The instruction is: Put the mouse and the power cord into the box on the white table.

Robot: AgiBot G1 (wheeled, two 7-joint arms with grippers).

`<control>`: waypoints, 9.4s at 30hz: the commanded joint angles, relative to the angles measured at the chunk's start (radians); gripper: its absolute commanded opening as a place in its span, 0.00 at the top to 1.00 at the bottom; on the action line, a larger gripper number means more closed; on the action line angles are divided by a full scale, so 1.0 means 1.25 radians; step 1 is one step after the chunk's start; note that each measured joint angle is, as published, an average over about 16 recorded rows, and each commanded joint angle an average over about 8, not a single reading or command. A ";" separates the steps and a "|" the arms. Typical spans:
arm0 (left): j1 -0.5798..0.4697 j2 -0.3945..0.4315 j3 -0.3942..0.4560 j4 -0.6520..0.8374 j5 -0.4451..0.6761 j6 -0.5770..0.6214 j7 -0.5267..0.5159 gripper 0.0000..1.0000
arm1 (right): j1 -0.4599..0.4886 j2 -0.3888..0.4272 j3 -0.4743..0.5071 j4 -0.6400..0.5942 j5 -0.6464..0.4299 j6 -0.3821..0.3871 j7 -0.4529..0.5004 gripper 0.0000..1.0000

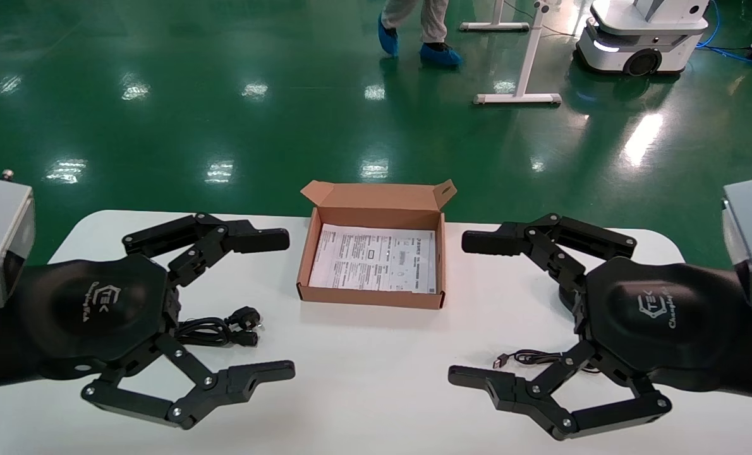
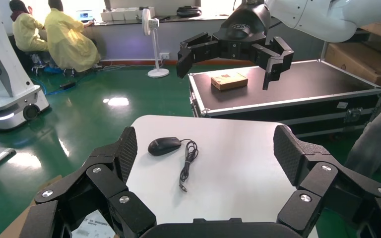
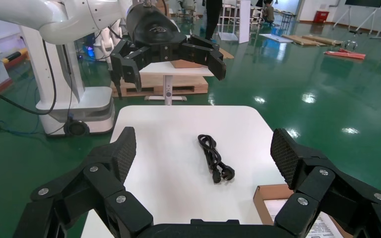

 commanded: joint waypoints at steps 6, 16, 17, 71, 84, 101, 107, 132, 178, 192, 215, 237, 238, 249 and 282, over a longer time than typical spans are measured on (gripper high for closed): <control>0.000 0.000 0.000 0.000 0.000 0.000 0.000 0.00 | 0.000 0.000 0.000 0.000 0.000 0.000 0.000 0.00; 0.000 0.000 0.000 0.000 0.000 0.000 0.000 0.00 | 0.000 0.000 0.000 0.000 0.000 0.000 0.000 0.00; 0.000 0.000 0.000 0.000 0.000 0.000 0.000 0.00 | 0.000 0.000 0.000 0.000 0.000 0.000 0.000 0.00; -0.599 0.271 0.641 0.729 0.665 0.048 0.372 0.00 | 0.320 -0.164 -0.268 -0.680 -0.584 0.020 -0.744 0.00; -0.601 0.363 0.647 0.931 0.672 -0.011 0.514 0.00 | 0.391 -0.232 -0.307 -0.849 -0.652 0.049 -0.842 0.00; -0.580 0.404 0.654 1.005 0.681 -0.043 0.556 1.00 | 0.421 -0.255 -0.313 -0.950 -0.666 0.068 -0.869 1.00; -0.580 0.401 0.652 0.999 0.679 -0.043 0.554 1.00 | 0.419 -0.254 -0.313 -0.943 -0.664 0.067 -0.868 1.00; -0.583 0.396 0.649 0.991 0.675 -0.039 0.552 1.00 | 0.415 -0.251 -0.312 -0.933 -0.661 0.066 -0.868 1.00; -0.916 0.434 0.671 0.953 0.727 -0.093 0.490 1.00 | 0.624 -0.509 -0.205 -0.901 -0.505 0.143 -0.825 1.00; -0.973 0.389 0.684 1.006 0.749 -0.109 0.516 1.00 | 0.550 -0.591 -0.237 -0.911 -0.535 0.199 -0.927 1.00; -0.974 0.384 0.679 1.024 0.741 -0.108 0.525 1.00 | 0.468 -0.596 -0.312 -0.880 -0.565 0.267 -0.940 1.00; -0.937 0.392 0.659 1.001 0.714 -0.130 0.593 1.00 | 0.448 -0.596 -0.400 -0.813 -0.534 0.323 -0.856 0.00; -0.929 0.396 0.656 0.998 0.708 -0.149 0.602 1.00 | 0.448 -0.596 -0.403 -0.812 -0.531 0.324 -0.856 0.00; -0.790 0.487 0.596 0.988 0.621 -0.300 0.684 1.00 | 0.525 -0.509 -0.388 -0.859 -0.489 0.348 -0.900 0.00; -0.577 0.599 0.570 0.840 0.499 -0.188 0.757 1.00 | 0.587 -0.280 -0.375 -0.940 -0.485 0.267 -0.969 0.00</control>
